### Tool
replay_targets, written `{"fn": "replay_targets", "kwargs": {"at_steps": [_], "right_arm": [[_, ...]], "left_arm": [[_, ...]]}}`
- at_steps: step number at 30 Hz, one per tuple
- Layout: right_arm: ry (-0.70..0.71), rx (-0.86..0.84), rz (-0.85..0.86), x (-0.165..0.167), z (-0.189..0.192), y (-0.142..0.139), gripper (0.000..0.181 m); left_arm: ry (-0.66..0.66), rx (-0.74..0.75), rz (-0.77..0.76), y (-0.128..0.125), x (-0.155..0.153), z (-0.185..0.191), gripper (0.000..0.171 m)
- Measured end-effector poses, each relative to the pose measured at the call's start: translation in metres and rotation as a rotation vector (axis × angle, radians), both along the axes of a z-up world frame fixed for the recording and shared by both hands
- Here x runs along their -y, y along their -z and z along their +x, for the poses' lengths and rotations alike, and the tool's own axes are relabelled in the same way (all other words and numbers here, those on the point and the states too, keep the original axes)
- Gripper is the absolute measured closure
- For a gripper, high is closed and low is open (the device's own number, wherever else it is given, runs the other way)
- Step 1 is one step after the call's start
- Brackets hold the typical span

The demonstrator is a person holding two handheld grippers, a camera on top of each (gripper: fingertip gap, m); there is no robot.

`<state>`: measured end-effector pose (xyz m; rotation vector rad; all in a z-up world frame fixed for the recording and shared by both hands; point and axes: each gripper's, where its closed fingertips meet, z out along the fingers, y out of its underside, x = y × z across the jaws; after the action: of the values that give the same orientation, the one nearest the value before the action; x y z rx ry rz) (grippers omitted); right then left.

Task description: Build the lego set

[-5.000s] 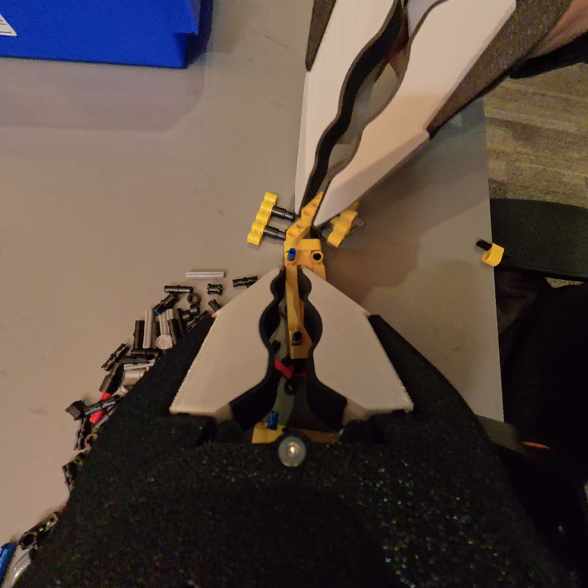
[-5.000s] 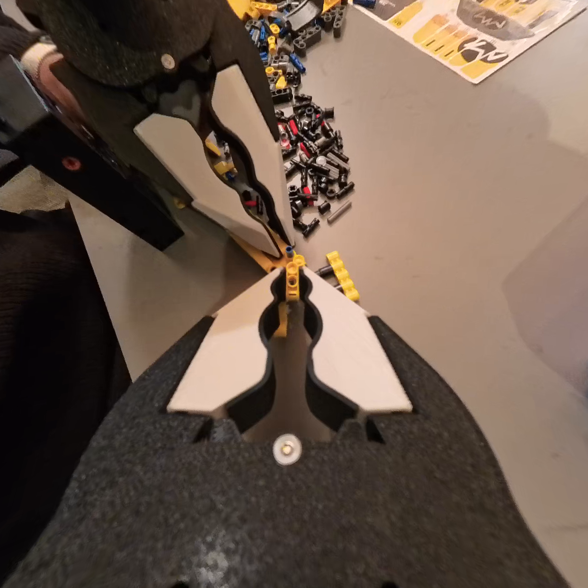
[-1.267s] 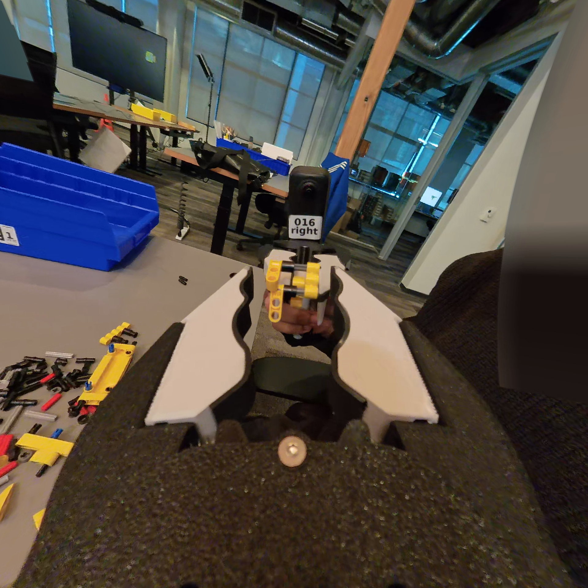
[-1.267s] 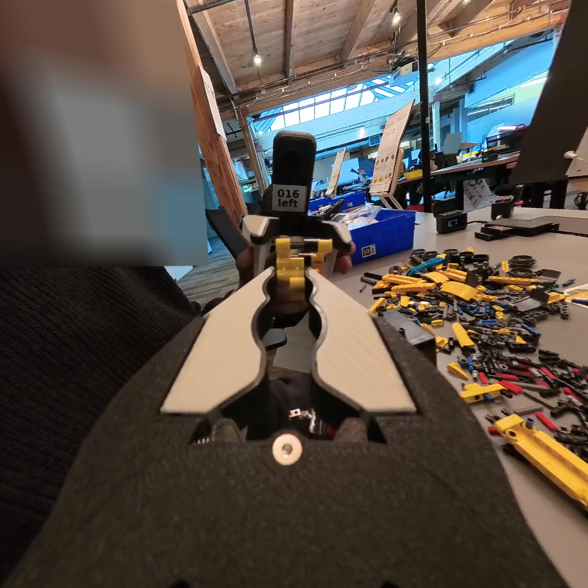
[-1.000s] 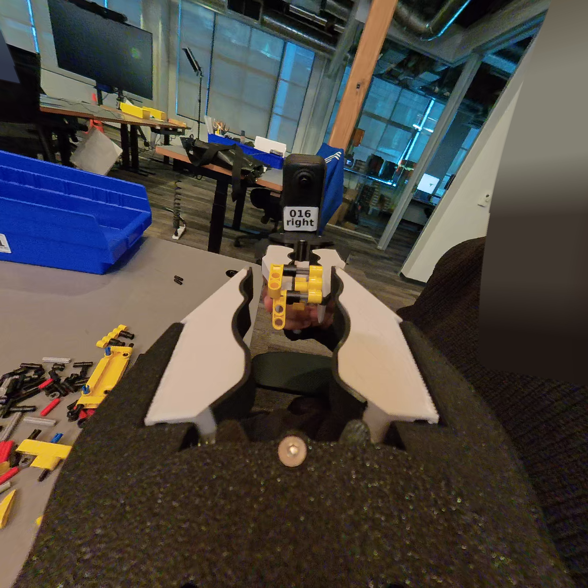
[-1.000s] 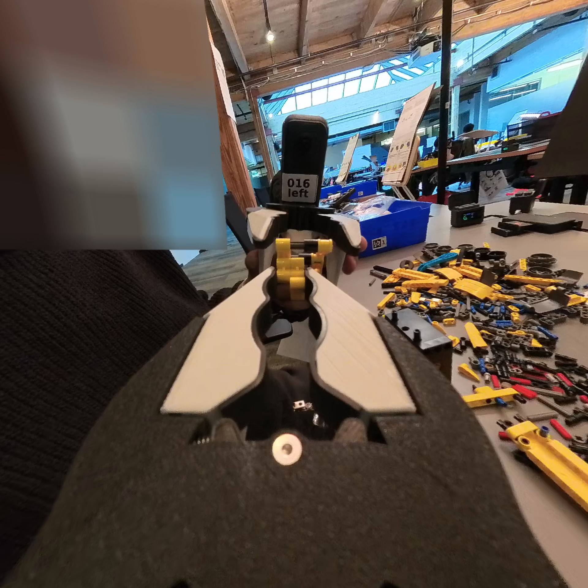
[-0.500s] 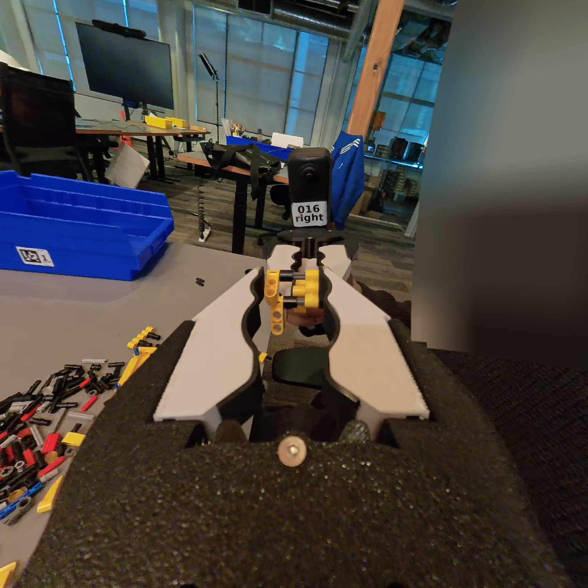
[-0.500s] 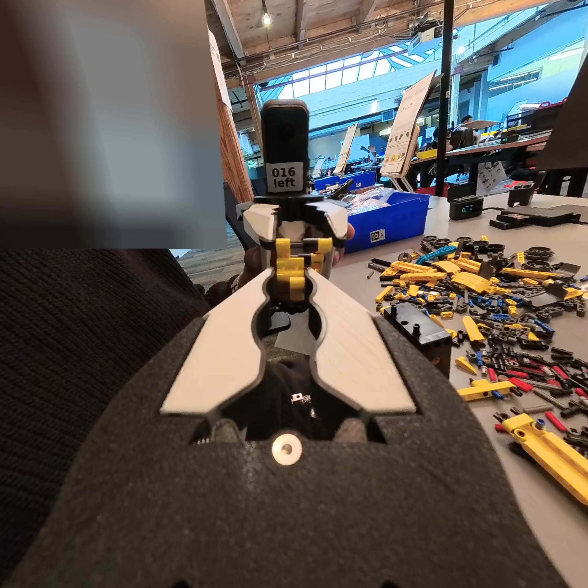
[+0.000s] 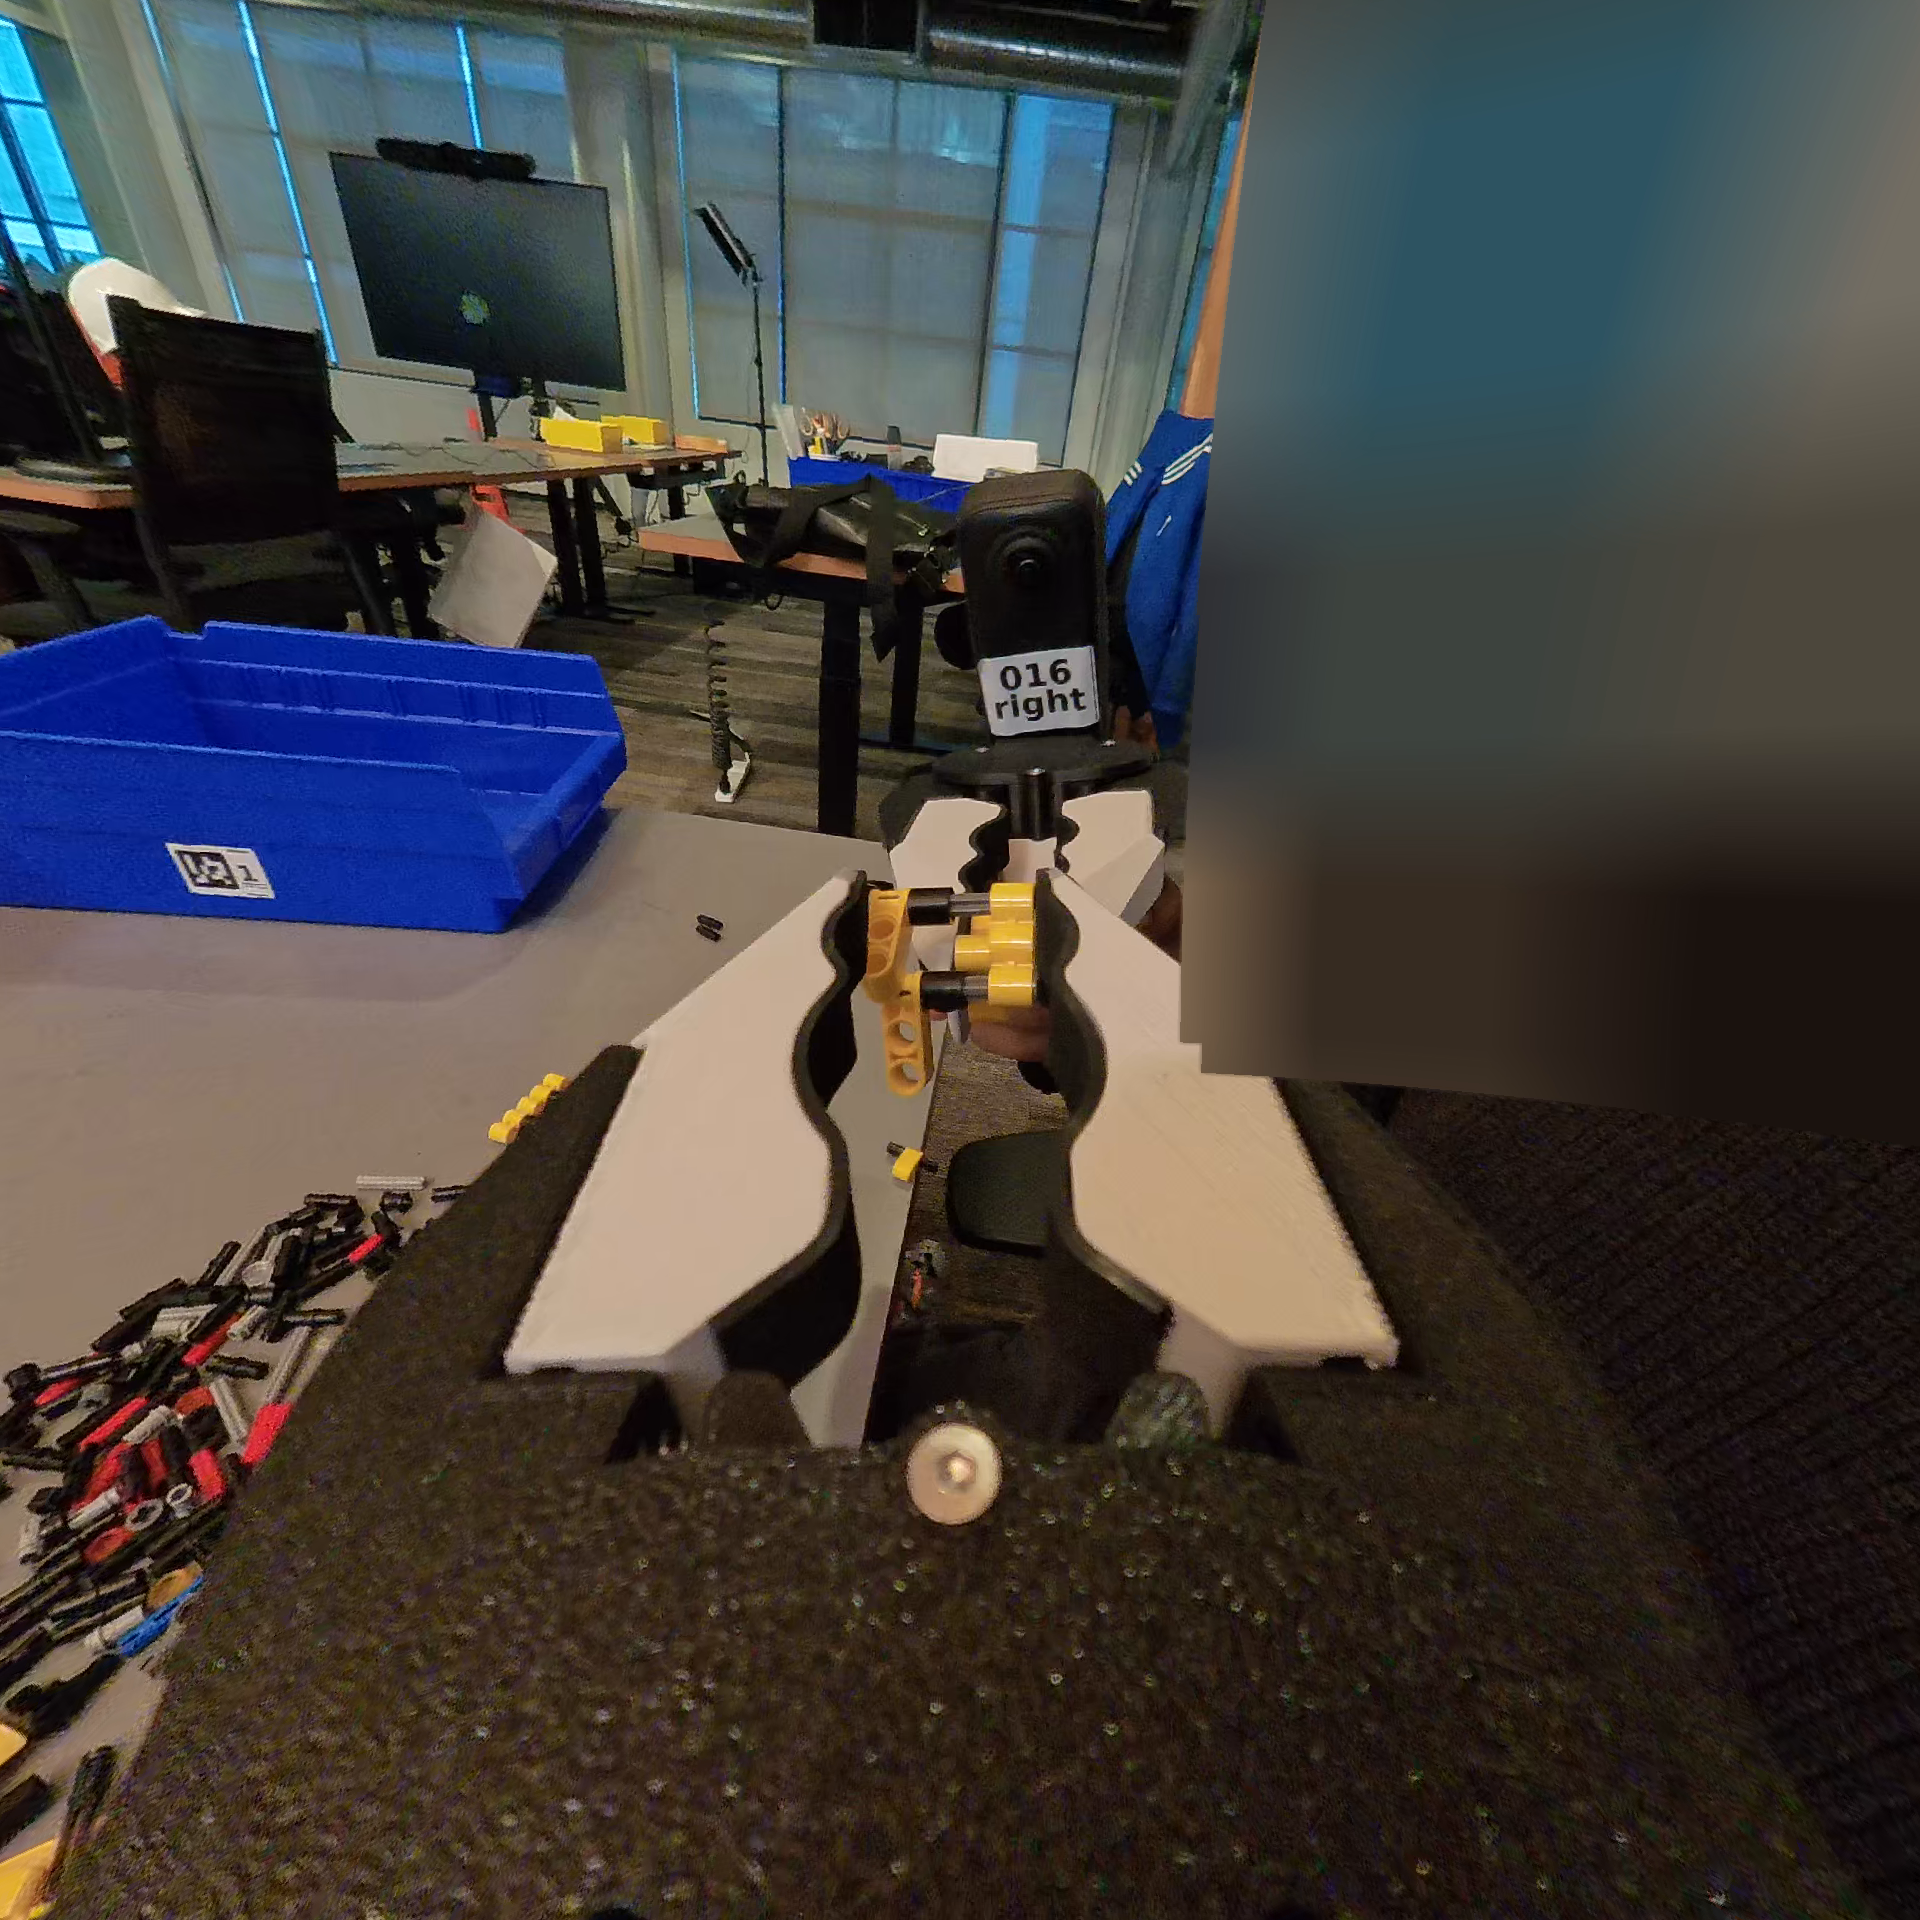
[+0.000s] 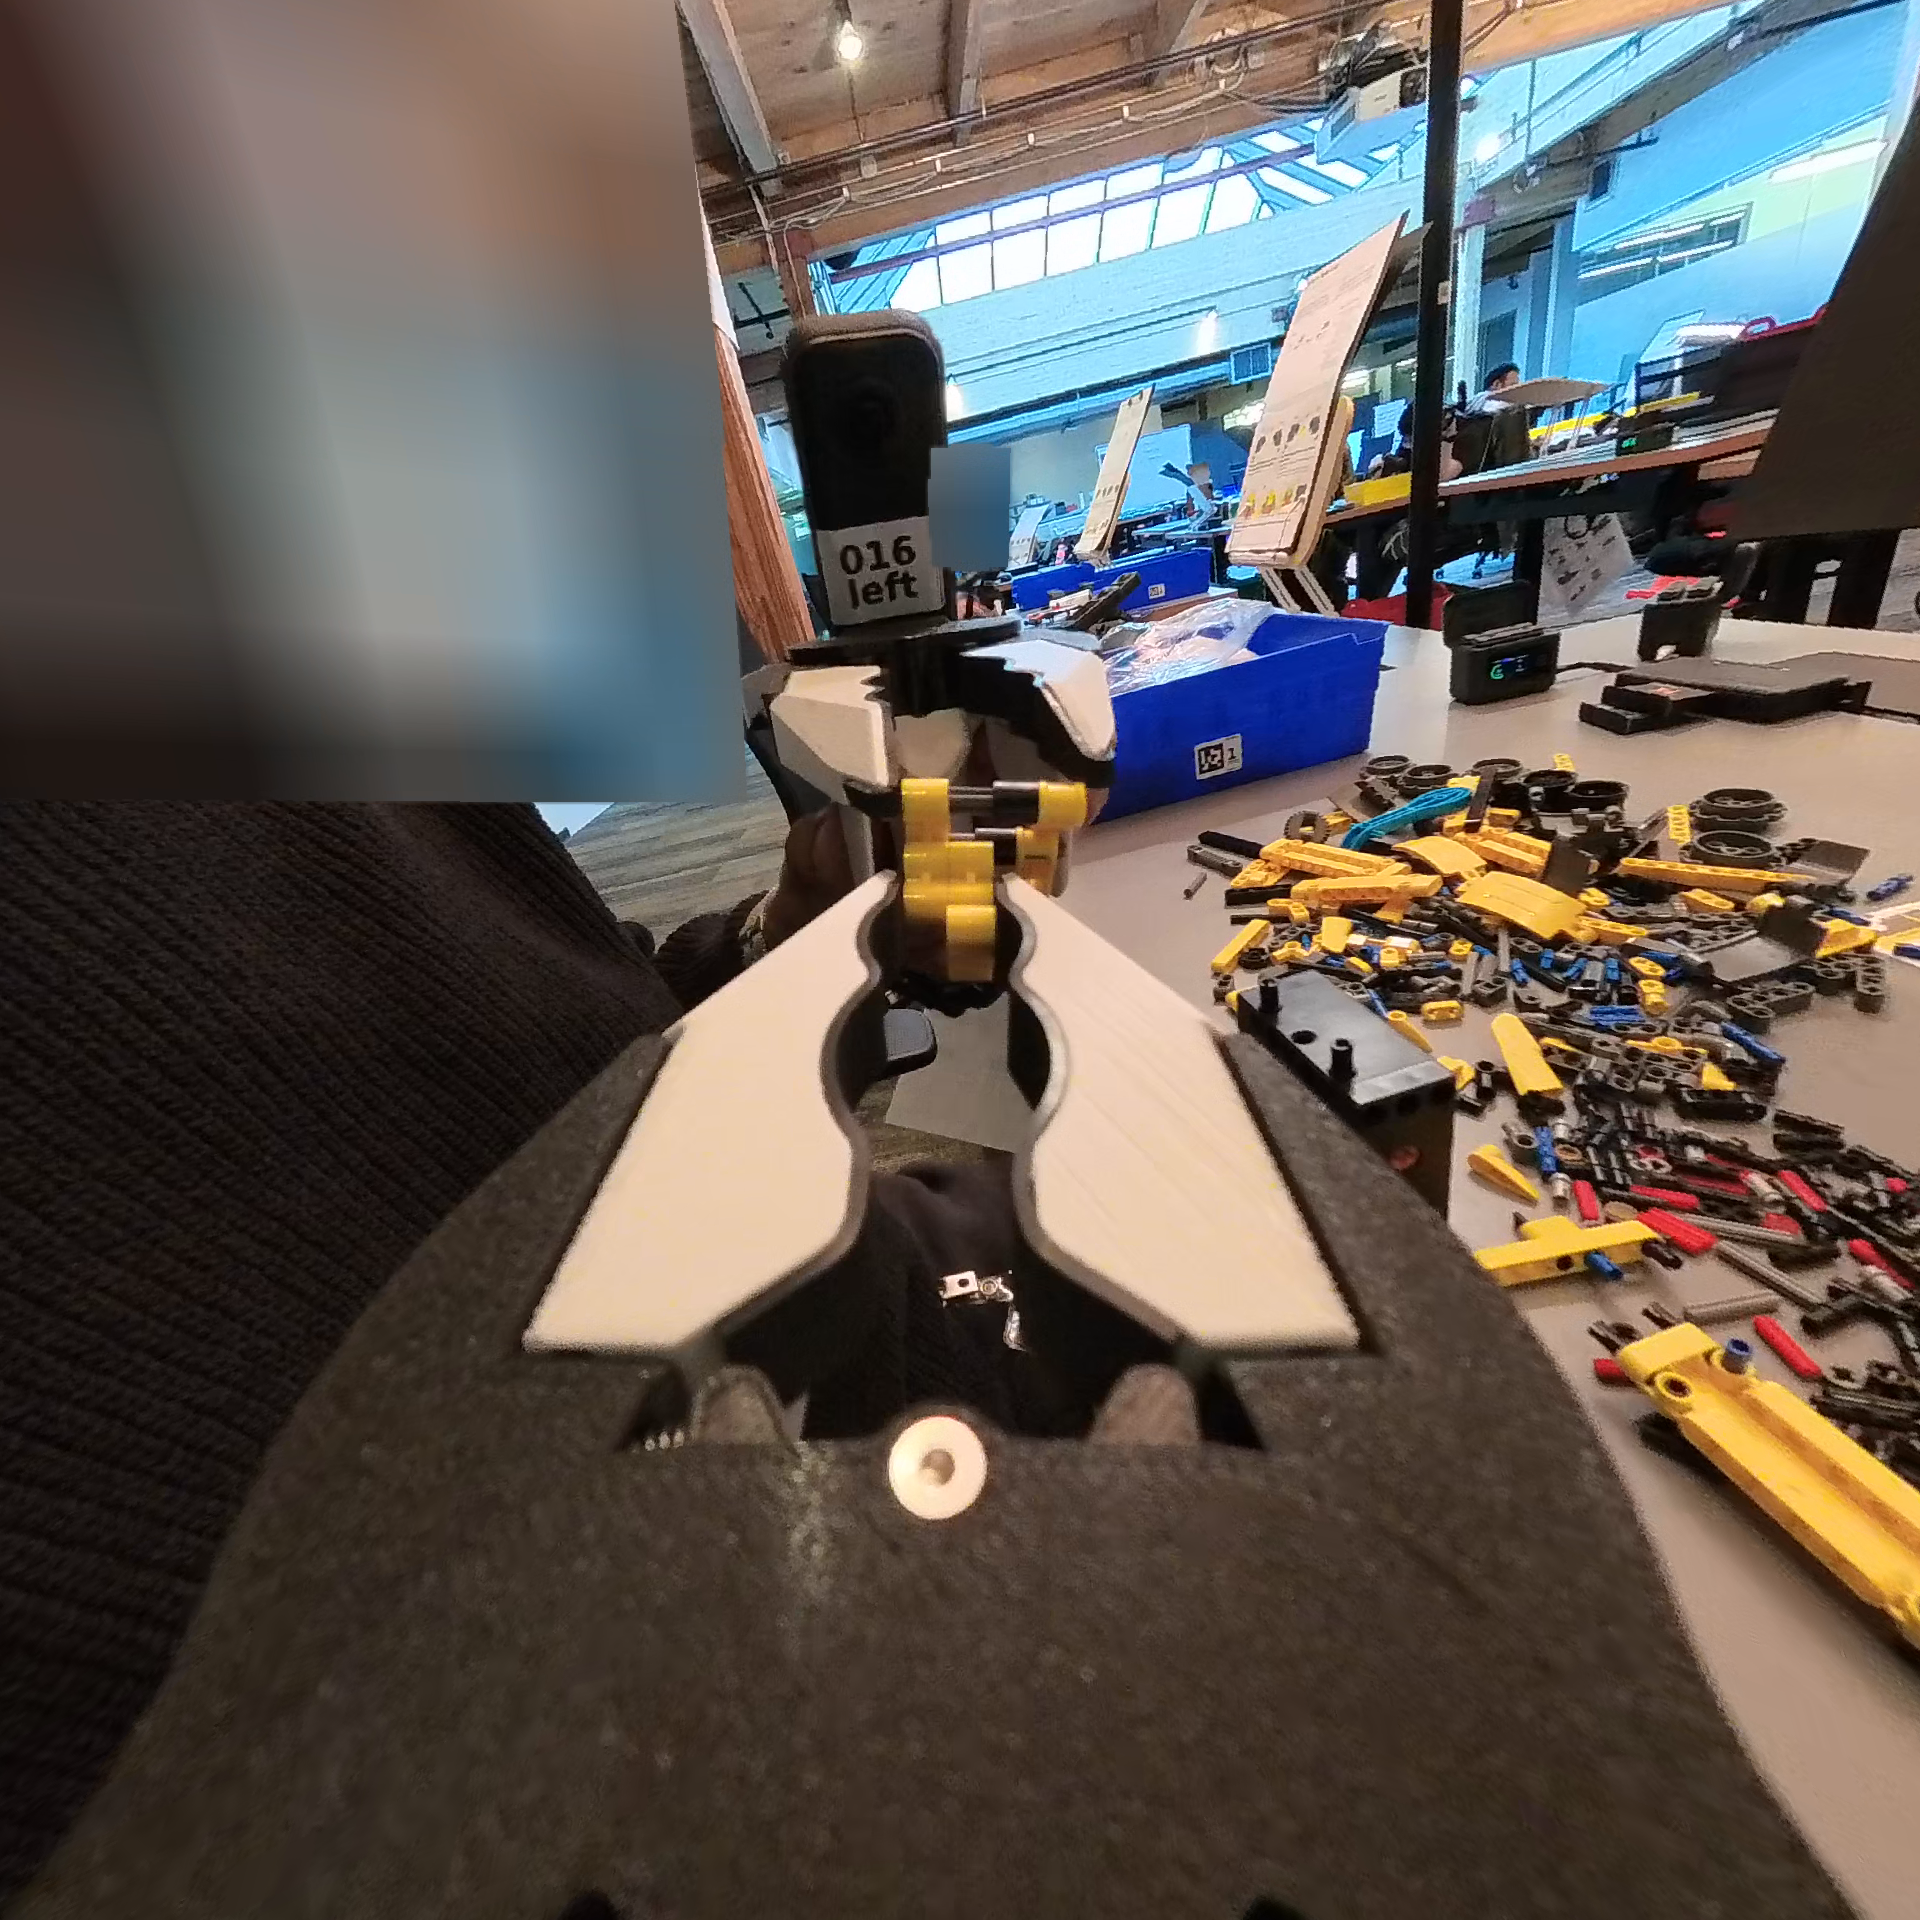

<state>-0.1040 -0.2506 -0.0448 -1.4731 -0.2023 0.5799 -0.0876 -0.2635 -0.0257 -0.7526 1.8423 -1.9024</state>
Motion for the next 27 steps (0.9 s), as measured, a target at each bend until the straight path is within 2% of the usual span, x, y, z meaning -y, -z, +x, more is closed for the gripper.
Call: {"fn": "replay_targets", "kwargs": {"at_steps": [15, 21, 25, 27], "right_arm": [[-0.023, -0.021, -0.017, 0.001, 0.001, 0.004, 0.165], [-0.025, -0.033, 0.003, 0.0, 0.002, 0.001, 0.165], [0.002, -0.045, 0.072, 0.001, 0.007, -0.01, 0.166], [0.011, -0.059, 0.108, 0.004, 0.01, -0.016, 0.166]], "left_arm": [[0.02, -0.034, -0.025, 0.003, 0.001, 0.0, 0.141], [0.012, -0.002, -0.038, -0.001, 0.002, 0.0, 0.14], [0.015, 0.008, -0.084, -0.007, 0.001, -0.002, 0.124], [-0.017, 0.018, -0.1, -0.009, -0.004, -0.001, 0.123]]}}
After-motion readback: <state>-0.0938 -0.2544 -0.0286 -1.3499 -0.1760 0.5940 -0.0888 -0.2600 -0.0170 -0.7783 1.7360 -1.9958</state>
